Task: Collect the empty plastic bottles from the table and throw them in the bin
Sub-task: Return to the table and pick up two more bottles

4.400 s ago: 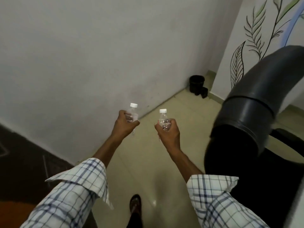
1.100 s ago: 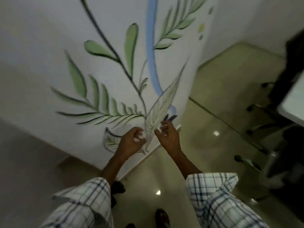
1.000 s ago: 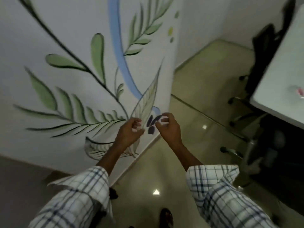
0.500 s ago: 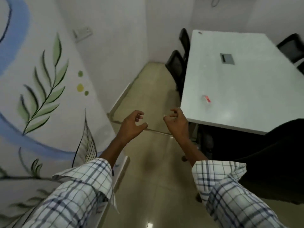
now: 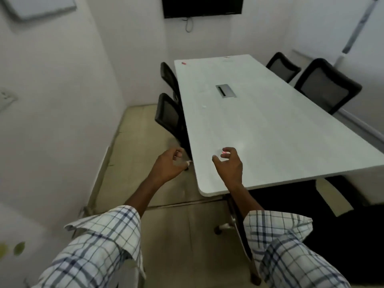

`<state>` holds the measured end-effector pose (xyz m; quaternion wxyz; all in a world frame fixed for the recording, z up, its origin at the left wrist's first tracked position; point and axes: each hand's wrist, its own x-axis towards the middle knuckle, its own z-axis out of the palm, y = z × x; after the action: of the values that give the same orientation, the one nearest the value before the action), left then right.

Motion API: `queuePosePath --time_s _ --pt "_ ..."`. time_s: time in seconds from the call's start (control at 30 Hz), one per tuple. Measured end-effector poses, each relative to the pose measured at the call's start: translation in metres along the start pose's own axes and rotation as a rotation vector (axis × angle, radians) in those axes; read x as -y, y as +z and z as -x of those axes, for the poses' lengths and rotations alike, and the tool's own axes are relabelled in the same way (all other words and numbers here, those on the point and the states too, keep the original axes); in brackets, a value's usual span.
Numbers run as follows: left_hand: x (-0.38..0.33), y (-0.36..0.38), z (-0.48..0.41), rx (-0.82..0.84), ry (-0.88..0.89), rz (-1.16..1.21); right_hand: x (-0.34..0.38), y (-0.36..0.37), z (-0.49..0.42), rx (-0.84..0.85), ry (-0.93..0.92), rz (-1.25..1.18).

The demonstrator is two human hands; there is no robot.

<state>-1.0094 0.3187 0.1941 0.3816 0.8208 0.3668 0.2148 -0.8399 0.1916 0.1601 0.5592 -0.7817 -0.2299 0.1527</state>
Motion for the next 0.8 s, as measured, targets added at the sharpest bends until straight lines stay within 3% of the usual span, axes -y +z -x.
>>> queuePosePath --time_s 0.43,0.57,0.67,0.8 --pt "0.041 0.072 -0.206 0.204 0.054 -0.009 -0.077 0.040 -0.146 -0.147 0.143 0.168" --pt "0.069 0.103 -0.276 0.230 0.015 0.008 -0.120 0.074 -0.195 -0.163 0.096 0.391" --pt "0.089 0.118 -0.312 0.229 -0.041 0.022 -0.149 0.096 -0.218 -0.084 0.101 0.603" --pt "0.113 0.123 -0.365 0.279 -0.062 0.014 -0.175 0.122 -0.247 0.043 0.239 0.808"
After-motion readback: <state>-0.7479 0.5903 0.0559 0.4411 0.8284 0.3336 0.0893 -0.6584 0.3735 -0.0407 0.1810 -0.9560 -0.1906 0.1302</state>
